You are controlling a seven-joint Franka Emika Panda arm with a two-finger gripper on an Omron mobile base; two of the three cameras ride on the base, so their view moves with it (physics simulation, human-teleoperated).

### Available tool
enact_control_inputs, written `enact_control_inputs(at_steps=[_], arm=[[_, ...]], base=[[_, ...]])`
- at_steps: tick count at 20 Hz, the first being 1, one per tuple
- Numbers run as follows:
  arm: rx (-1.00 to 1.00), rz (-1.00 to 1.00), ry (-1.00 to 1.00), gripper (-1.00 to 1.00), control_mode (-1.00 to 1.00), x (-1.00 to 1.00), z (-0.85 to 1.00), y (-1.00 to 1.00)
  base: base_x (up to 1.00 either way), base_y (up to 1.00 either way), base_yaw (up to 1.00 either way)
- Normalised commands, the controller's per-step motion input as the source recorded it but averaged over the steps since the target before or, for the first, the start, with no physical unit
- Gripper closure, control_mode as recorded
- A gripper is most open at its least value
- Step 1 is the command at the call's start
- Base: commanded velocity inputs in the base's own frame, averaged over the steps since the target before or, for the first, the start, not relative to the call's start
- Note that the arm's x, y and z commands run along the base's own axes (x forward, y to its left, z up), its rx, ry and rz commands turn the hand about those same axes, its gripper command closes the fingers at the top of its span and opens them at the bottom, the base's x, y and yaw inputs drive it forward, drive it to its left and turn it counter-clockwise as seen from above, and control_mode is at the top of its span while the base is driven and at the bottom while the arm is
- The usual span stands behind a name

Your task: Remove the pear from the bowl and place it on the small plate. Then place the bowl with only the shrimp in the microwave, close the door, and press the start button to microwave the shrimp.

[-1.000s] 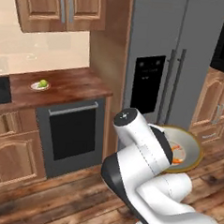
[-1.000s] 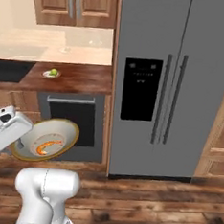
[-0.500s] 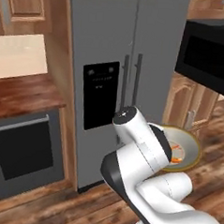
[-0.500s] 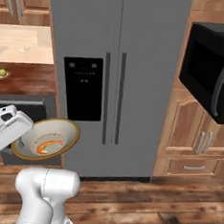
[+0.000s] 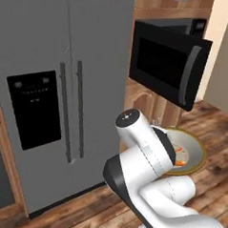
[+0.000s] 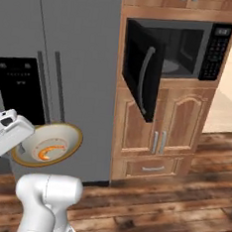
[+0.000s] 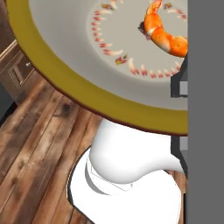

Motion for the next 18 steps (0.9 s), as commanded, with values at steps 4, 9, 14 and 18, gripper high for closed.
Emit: enact_control_inputs(at_steps=[4, 9, 14, 18], arm=[[0.0, 0.0, 0.0, 1.0, 1.0, 0.0, 0.0, 0.0], [0.0, 0.0, 0.0, 1.0, 1.0, 0.0, 0.0, 0.0], [0.0, 0.0, 0.0, 1.0, 1.0, 0.0, 0.0, 0.0], [0.0, 0.0, 0.0, 1.0, 1.0, 0.0, 0.0, 0.0]], base=[[0.27, -1.0, -0.16], [0.23, -1.0, -0.12], [0.23, -1.0, -0.07], [0.23, -1.0, -0.01]])
